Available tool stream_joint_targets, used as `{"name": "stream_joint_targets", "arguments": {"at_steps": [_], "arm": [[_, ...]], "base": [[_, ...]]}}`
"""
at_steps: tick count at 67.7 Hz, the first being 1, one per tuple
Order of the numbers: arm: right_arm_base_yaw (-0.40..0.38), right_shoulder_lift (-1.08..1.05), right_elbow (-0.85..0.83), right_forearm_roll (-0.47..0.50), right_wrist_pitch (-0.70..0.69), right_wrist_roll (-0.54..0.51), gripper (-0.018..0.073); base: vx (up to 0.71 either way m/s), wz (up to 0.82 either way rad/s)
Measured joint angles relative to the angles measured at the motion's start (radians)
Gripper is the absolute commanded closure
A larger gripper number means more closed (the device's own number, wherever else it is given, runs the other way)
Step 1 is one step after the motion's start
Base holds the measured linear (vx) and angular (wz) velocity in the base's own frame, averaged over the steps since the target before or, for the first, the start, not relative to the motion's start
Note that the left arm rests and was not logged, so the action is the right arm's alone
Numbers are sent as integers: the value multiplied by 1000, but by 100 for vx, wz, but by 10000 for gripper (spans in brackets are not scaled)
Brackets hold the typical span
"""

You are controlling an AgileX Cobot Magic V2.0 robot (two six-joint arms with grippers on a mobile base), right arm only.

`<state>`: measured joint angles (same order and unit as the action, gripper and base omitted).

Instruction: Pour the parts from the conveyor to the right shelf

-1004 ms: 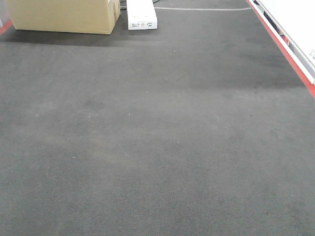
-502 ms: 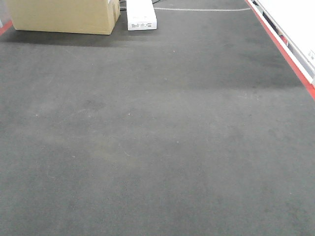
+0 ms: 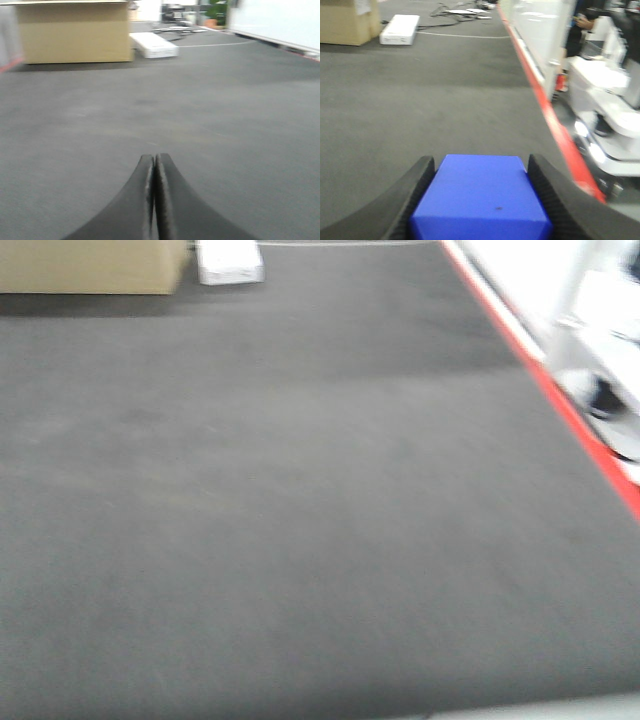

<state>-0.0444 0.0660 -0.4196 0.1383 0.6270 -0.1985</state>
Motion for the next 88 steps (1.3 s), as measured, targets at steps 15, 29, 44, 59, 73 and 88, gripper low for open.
{"name": "stream_joint_targets", "arguments": {"at_steps": [15,29,44,59,73,88], "arm": [[0,1,0,0,0,0,565],[0,1,0,-3,0,0,565],[0,1,0,-3,0,1,565],[0,1,0,-5,-1,1,565],[0,1,0,-6,-1,1,565],[0,1,0,-6,-1,1,565]], "base": [[-44,-66],[-46,-82],[-45,-88],[-43,-86],[-38,-79],[-32,-72]]}}
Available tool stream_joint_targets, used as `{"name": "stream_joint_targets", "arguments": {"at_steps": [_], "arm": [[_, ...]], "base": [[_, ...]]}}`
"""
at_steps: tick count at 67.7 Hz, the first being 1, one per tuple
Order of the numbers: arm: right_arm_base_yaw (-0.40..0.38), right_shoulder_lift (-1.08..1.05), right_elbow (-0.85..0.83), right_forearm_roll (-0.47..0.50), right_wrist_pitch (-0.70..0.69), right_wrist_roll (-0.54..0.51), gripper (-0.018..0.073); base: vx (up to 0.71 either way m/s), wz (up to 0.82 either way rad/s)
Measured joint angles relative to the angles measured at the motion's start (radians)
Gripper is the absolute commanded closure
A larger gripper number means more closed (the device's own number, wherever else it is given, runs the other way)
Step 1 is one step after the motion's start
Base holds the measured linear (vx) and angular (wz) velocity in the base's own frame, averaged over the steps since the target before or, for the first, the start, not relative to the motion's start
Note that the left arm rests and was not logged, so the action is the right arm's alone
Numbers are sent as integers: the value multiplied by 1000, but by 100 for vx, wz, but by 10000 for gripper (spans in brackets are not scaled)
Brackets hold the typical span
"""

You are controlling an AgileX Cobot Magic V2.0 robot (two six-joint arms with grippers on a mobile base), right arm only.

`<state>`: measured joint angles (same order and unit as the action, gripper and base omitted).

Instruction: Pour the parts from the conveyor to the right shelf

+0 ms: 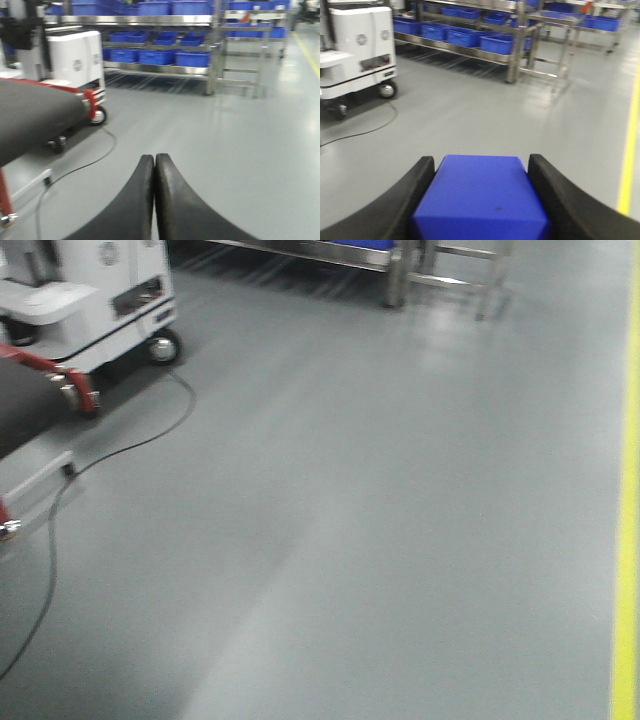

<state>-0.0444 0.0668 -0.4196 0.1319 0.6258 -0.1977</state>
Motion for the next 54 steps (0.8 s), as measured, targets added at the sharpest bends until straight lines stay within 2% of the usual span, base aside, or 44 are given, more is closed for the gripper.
{"name": "stream_joint_targets", "arguments": {"at_steps": [33,54], "arm": [[0,0,0,0,0,0,565],[0,0,0,0,0,0,565]], "base": [[-19,-71],[-6,-35]]}}
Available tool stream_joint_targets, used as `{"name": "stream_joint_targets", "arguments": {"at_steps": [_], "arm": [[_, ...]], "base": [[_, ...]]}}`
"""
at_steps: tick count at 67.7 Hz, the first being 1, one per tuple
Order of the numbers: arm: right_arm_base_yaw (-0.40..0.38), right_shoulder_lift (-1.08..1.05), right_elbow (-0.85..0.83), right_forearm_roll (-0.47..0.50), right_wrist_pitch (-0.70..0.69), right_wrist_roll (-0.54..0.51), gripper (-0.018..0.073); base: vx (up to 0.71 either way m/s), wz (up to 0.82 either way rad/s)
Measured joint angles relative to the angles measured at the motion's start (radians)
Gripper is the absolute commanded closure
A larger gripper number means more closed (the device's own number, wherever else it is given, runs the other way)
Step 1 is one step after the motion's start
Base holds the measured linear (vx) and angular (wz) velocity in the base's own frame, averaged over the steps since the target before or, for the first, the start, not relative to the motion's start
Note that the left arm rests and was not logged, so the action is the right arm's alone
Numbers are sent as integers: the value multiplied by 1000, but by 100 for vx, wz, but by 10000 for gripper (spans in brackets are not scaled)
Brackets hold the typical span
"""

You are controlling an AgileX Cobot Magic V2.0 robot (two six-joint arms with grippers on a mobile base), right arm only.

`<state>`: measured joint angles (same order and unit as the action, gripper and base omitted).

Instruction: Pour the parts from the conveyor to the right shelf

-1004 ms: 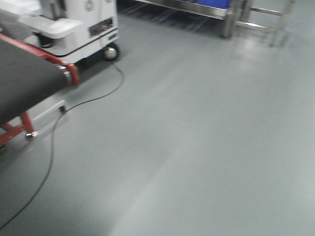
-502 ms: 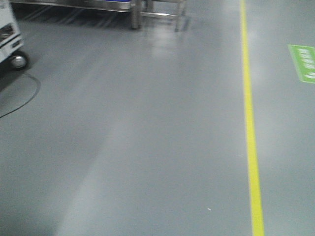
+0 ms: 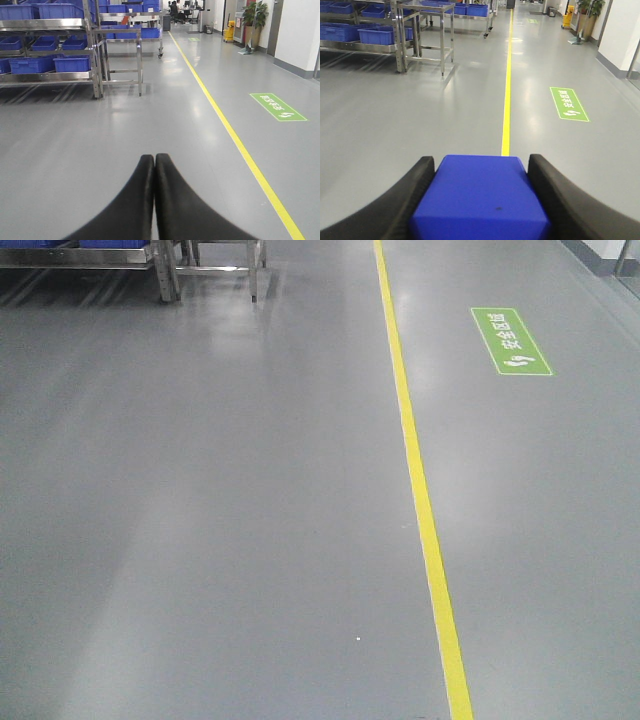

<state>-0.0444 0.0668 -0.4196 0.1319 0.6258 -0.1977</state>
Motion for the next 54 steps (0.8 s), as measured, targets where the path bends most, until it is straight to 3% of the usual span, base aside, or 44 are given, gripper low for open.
{"name": "stream_joint_targets", "arguments": {"at_steps": [54], "arm": [[0,0,0,3,0,0,565]], "base": [[9,-6]]}}
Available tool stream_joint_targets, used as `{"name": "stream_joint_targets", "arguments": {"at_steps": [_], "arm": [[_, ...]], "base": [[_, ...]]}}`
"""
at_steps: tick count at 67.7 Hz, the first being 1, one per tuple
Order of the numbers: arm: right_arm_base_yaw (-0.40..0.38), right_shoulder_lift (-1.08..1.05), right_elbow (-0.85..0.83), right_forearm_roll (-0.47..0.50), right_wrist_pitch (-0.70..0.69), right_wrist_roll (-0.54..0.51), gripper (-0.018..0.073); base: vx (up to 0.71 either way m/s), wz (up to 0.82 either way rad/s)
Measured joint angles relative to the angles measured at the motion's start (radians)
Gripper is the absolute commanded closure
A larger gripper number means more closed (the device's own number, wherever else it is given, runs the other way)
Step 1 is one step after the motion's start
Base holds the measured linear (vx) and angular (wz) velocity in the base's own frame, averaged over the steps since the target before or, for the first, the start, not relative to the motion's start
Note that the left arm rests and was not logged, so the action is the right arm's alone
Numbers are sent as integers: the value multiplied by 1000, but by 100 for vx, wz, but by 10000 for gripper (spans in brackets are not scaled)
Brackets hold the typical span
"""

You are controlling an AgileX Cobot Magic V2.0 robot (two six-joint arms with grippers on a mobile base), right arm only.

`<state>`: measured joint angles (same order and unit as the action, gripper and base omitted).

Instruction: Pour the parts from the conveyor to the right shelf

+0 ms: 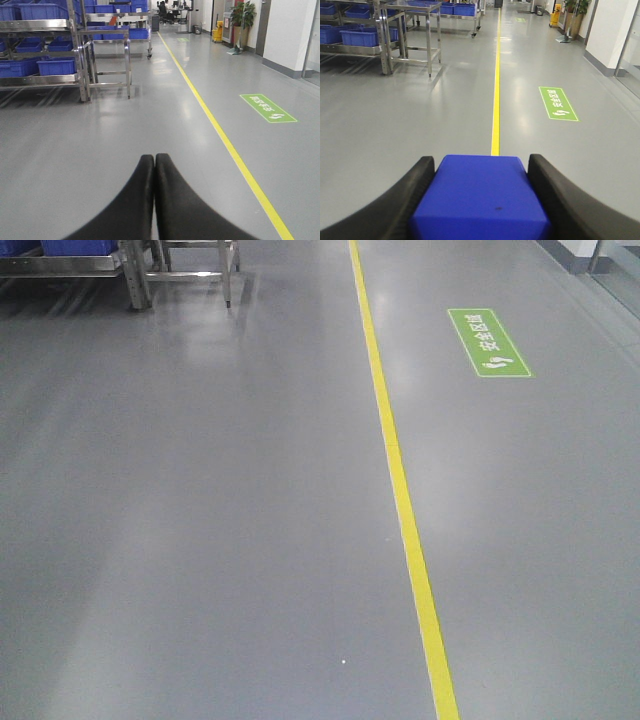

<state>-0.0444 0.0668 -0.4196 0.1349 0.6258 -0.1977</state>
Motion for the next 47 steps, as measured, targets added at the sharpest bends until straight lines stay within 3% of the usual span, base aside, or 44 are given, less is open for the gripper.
{"name": "stream_joint_targets", "arguments": {"at_steps": [47], "arm": [[0,0,0,0,0,0,565]], "base": [[36,-2]]}}
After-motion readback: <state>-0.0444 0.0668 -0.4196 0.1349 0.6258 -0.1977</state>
